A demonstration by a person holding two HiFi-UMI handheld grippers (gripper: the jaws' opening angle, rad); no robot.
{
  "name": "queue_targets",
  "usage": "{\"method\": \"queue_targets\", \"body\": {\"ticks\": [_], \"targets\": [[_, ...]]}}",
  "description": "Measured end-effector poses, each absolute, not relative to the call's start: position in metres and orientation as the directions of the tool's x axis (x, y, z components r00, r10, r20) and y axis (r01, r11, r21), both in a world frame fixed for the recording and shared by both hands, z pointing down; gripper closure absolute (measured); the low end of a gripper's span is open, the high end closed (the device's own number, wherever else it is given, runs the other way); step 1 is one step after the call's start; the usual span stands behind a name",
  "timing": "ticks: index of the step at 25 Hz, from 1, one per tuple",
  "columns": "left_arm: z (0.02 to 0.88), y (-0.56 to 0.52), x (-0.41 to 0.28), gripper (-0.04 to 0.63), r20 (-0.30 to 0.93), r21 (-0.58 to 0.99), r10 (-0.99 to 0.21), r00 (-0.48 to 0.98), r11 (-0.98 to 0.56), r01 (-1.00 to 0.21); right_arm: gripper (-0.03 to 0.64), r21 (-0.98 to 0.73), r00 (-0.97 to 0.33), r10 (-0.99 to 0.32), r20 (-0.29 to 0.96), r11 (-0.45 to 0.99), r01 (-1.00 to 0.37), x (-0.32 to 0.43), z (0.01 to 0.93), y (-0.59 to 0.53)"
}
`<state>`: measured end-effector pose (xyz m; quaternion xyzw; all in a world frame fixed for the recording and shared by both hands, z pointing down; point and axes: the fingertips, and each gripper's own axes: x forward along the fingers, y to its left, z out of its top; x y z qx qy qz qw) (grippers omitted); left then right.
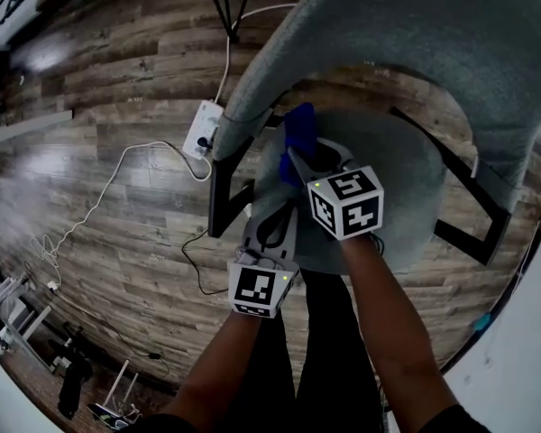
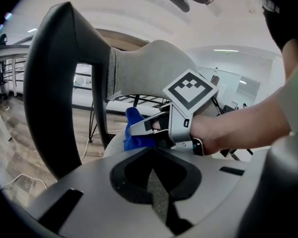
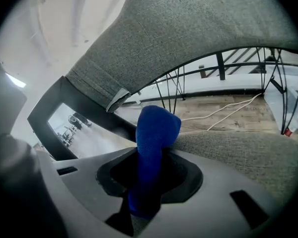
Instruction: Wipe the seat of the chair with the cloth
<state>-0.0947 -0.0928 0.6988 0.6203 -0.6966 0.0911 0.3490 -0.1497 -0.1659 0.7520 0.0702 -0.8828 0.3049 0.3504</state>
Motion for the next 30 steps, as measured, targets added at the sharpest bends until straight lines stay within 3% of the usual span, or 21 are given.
{"method": "queue_targets", "body": {"ticks": [6,30], "targets": [[0.708,-0.096,-0.099,0.588,0.641,0.313,-0.767,-0.02,0.286,-0.906,0.508,-0.482,-0.729,0.084,0.68,0.801,-0.357,-0.144,0.756,-0.174],[0.721,-0.116,-0.078,0.589,0.755,0.275,-0.655,-0.007,0.327,-0.904,0.508,-0.392,-0.674,0.009,0.739,0.819,-0.419,-0.085,0.761,-0.221]]}}
